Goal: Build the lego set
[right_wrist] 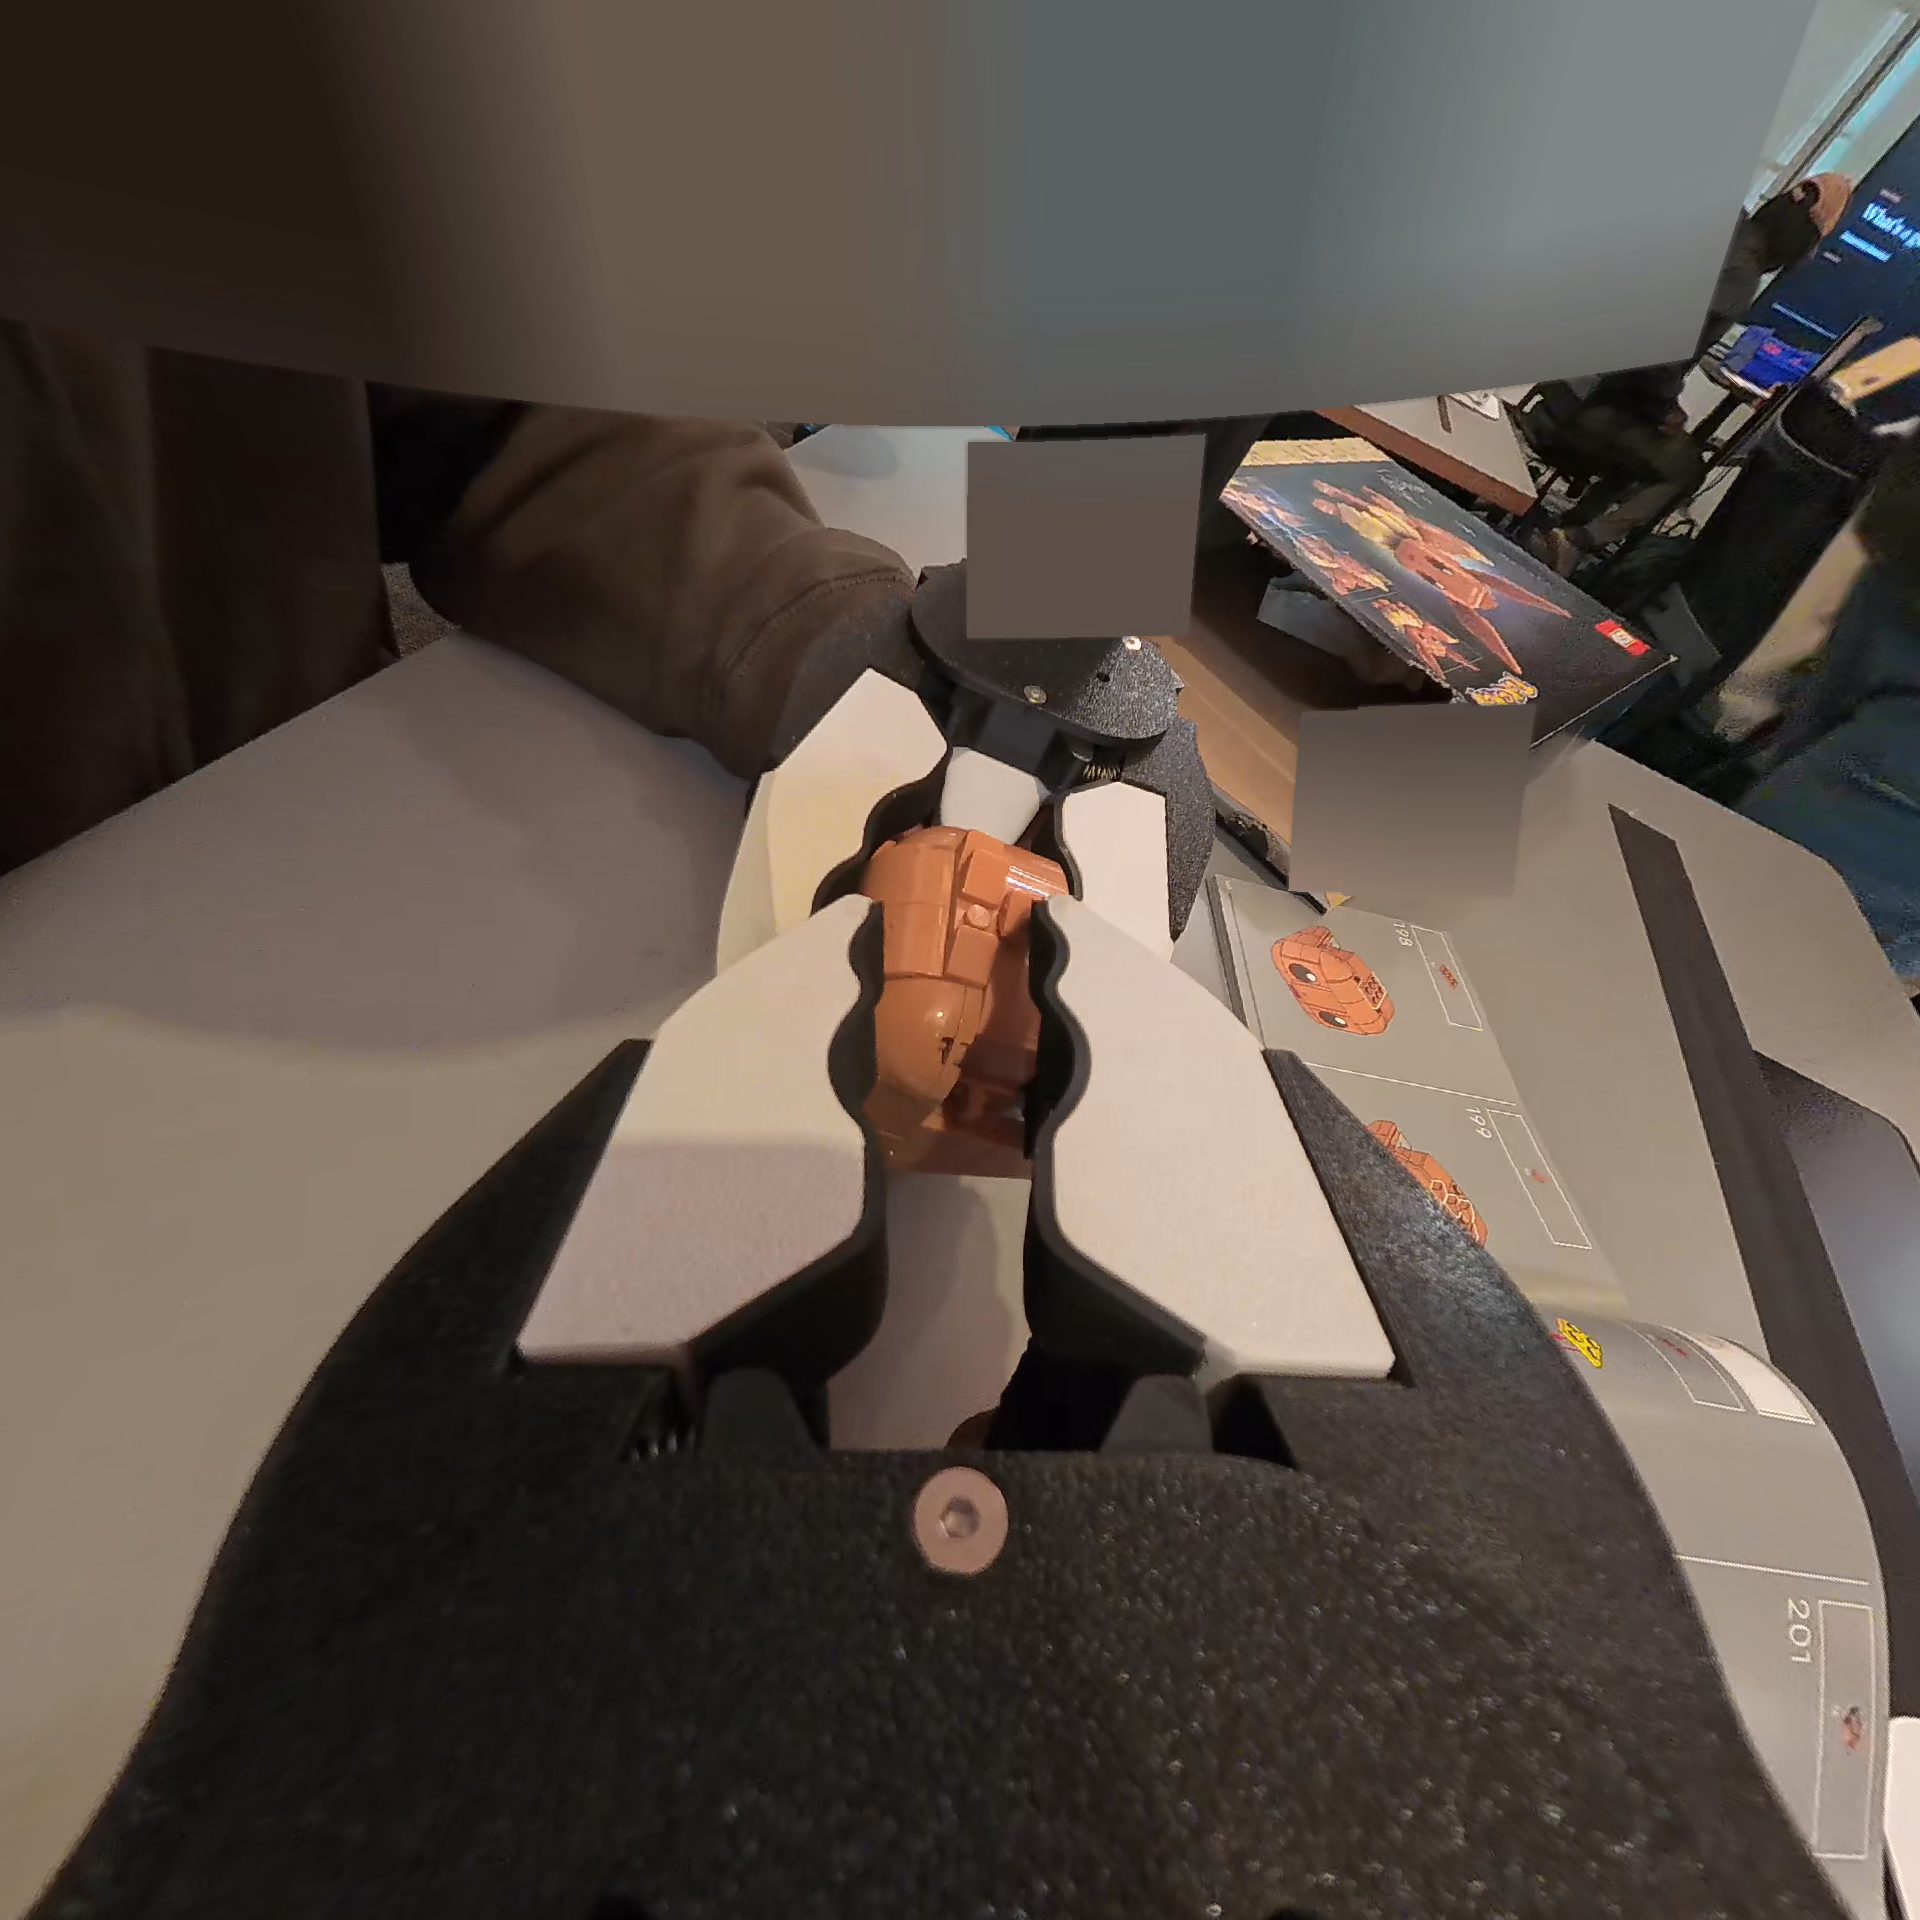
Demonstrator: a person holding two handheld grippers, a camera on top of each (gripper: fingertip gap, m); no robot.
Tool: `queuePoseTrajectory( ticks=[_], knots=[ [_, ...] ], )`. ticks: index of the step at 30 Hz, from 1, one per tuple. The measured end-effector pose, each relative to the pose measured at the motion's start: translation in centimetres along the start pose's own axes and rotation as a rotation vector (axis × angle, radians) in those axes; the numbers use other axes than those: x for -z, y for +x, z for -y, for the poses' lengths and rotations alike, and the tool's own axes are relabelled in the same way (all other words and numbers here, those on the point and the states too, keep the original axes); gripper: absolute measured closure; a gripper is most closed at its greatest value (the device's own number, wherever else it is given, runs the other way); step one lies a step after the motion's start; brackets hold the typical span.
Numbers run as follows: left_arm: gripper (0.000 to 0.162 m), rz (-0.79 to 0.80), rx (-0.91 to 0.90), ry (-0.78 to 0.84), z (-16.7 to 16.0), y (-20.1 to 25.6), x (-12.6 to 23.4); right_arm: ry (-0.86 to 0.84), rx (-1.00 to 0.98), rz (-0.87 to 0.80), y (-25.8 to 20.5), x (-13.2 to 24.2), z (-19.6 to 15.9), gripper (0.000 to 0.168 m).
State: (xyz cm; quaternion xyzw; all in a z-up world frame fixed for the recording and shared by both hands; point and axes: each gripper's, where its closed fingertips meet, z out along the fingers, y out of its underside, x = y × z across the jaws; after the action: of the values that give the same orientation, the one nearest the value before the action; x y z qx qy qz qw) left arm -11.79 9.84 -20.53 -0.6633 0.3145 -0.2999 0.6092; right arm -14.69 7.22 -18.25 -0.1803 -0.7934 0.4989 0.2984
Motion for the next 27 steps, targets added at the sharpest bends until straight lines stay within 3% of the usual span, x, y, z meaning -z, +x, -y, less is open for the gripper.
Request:
queuePoseTrajectory(
  ticks=[27],
  knots=[
    [0.105,0.039,0.003,0.003,0.01,-0.34,-0.01,-0.07,0.123,-0.074,0.24,0.02,-0.46,0.139]
  ],
)
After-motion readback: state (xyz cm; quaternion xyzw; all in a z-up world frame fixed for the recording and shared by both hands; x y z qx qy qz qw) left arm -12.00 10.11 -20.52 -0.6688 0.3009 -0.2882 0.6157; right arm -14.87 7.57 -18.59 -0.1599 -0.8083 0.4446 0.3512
